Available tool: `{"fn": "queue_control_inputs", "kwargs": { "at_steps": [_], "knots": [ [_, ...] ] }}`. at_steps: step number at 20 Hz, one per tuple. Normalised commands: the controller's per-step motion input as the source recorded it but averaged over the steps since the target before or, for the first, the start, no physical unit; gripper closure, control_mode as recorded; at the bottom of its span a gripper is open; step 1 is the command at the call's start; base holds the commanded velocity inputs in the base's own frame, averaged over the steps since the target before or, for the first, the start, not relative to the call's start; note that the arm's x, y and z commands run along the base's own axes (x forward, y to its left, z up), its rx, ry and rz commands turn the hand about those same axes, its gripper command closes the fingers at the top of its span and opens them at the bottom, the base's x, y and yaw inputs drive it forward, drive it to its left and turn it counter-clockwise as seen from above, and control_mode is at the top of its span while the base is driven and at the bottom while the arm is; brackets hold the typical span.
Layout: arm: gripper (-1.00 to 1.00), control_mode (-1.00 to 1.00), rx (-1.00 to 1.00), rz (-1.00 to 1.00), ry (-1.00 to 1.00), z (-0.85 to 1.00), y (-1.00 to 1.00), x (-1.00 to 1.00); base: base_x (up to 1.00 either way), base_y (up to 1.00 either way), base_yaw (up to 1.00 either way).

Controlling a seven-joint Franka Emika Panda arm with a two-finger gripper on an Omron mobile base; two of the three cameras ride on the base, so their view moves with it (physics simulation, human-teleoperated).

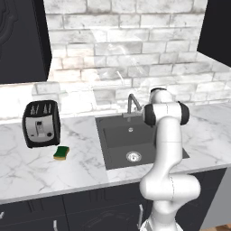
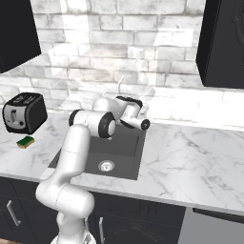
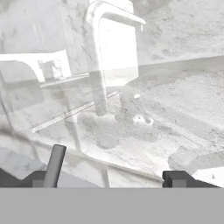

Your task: Soak the sponge with water for a few seconds and then drop it inside the sink.

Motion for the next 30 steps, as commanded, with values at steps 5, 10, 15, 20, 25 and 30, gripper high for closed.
{"fn": "queue_control_inputs", "kwargs": {
  "at_steps": [5,10,15,20,25,30],
  "knots": [
    [-1.00,-1.00,0.00,-0.14,0.01,-0.40,-0.33,0.17,0.00,0.00,0.00],
    [-1.00,-1.00,0.00,-0.04,0.00,-0.22,-0.40,0.17,0.00,0.00,0.00],
    [-1.00,-1.00,0.02,-0.01,0.00,-0.20,-0.40,0.10,0.00,0.00,0.00],
    [-1.00,-1.00,0.06,0.00,0.00,-0.14,-0.58,0.03,0.00,0.00,0.00],
    [-1.00,-1.00,0.10,0.00,0.00,-0.15,-0.61,0.03,0.00,0.00,0.00],
    [-1.00,-1.00,0.10,0.00,0.00,-0.20,-0.60,0.04,0.00,0.00,0.00]
  ]
}}
